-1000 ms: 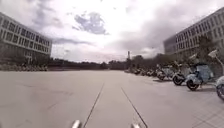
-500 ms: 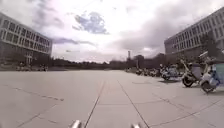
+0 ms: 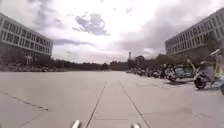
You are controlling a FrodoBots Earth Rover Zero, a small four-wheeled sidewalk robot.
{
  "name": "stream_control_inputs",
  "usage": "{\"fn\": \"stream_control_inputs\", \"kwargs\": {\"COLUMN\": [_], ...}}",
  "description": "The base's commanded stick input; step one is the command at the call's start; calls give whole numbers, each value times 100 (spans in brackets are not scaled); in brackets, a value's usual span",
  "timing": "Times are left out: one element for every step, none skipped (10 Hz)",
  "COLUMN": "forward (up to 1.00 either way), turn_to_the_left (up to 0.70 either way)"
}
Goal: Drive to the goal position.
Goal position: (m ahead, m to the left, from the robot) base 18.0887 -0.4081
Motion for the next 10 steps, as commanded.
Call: {"fn": "stream_control_inputs", "kwargs": {"forward": [100,100,100,100,100,100,100,100,100,100], "turn_to_the_left": [0,0,0,0,0,0,0,0,0,0]}}
